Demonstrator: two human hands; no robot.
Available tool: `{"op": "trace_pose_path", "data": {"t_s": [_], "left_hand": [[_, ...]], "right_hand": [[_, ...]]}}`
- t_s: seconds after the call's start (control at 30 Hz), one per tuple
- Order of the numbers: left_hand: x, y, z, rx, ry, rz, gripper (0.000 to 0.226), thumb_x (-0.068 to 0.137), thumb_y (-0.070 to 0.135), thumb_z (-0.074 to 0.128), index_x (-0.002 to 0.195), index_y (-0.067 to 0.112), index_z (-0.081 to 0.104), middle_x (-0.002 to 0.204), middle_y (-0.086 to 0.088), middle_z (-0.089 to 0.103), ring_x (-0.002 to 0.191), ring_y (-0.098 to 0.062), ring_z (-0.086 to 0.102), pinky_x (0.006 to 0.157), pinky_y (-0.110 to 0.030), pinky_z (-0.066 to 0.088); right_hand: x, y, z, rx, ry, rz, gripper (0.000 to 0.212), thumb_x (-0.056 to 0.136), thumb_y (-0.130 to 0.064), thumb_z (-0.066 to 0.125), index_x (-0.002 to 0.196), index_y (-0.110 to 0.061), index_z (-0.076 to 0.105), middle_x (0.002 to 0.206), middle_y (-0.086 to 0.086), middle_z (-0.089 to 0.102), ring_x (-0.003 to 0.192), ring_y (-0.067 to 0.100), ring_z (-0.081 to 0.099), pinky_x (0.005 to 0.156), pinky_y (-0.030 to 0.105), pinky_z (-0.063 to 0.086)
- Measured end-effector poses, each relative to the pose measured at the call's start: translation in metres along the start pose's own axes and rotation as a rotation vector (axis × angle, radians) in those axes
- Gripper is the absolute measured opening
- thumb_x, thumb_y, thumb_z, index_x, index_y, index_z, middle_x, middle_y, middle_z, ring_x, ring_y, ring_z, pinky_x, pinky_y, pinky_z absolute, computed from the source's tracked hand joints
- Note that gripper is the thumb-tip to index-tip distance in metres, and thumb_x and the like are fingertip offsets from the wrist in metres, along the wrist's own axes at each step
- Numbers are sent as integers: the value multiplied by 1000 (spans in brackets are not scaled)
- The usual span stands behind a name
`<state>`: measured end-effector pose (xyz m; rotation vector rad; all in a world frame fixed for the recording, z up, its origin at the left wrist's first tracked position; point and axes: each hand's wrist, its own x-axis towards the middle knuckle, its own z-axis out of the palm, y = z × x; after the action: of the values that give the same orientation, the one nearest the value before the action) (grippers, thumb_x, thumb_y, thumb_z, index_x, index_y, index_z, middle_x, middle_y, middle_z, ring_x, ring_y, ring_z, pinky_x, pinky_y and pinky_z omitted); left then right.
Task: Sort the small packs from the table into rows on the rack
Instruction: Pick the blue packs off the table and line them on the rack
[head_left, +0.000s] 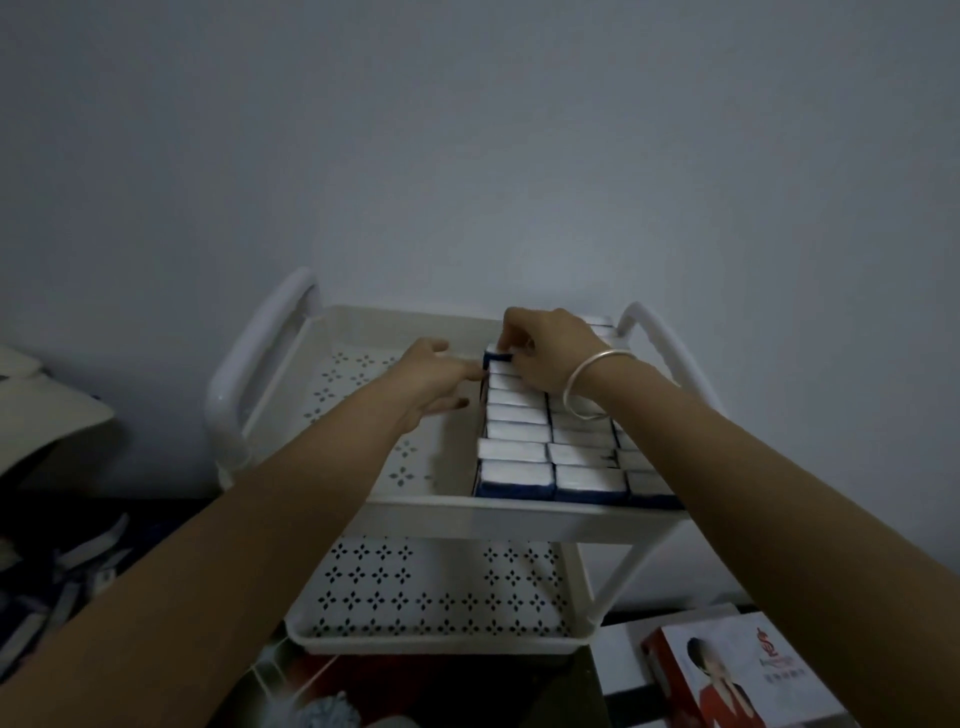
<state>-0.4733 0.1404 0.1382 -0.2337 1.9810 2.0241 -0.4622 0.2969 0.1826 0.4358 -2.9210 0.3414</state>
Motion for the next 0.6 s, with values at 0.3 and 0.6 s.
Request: {"op": "trace_pose_path", "data": {"t_s": [0.3,0.6], "left_hand": [[-25,6,-13,79,-30,117,30,91,8,61,121,10,62,116,-8,68,105,-15,65,82,-29,57],[-153,26,-84,125,86,306,16,93,11,57,106,8,67,96,-4,73,85,-14,72,66,-28,60]], "right_hand": [[-4,-3,1,-30,50,-6,35,84,0,45,111,-13,62,112,14,60,108,31,50,90,37,42],[-65,-135,-13,375,358,-194,20,80,-7,50,90,-18,64,90,-3,67,77,15,61,74,34,50]]}}
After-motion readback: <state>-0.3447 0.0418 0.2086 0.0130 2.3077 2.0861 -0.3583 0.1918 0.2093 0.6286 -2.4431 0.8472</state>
